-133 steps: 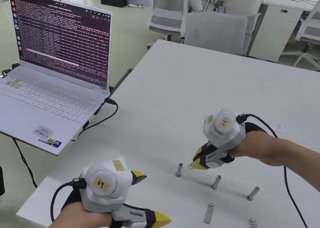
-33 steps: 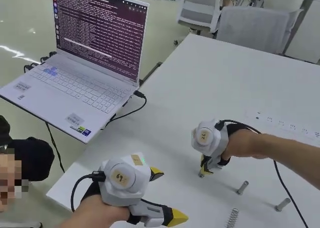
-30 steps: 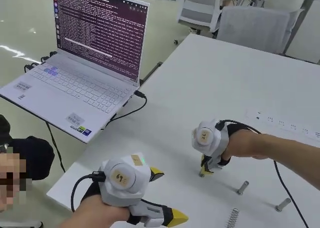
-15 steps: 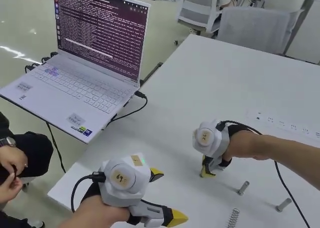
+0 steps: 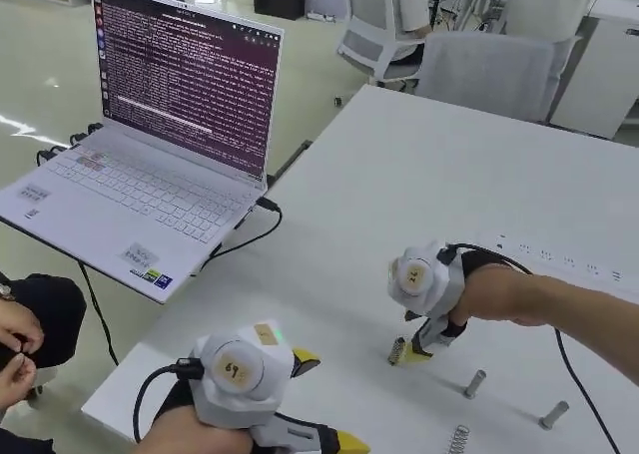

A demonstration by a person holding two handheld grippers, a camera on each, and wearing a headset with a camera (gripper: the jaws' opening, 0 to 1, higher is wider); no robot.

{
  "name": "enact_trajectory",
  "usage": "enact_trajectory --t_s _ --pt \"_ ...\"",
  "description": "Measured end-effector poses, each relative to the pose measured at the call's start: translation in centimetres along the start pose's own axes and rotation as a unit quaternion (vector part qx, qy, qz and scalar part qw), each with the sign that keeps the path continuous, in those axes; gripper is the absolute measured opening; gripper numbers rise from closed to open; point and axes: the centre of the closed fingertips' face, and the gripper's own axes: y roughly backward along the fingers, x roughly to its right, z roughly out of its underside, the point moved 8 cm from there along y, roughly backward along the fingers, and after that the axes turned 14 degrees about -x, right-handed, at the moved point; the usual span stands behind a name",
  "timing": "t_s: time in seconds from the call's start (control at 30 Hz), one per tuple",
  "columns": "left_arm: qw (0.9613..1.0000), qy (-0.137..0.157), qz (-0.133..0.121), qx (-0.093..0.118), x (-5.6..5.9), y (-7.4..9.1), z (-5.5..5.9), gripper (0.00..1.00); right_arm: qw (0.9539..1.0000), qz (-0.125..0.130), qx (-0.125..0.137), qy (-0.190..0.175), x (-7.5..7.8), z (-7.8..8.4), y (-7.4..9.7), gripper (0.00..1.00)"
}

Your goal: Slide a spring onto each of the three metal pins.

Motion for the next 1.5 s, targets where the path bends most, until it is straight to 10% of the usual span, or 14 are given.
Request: enact_trajectory --t_s 0.37,1.07,1.5 --pt "1.0 -0.005 -0.001 0.004 0.1 0.2 -0.3 0.66 0.9946 0.01 0.062 -0.083 -1.1 1.5 2.0 0.41" --pt "0.9996 -0.026 0.005 0.007 0.0 0.1 -2.0 0.66 0.9708 0.036 0.13 -0.199 -3.7 5.6 4.2 0.46" --pt "0.999 -0.041 0.016 0.004 0.1 -0.4 -2.7 0.67 0.946 0.042 0.166 -0.275 -5.5 8.5 4.6 0.49"
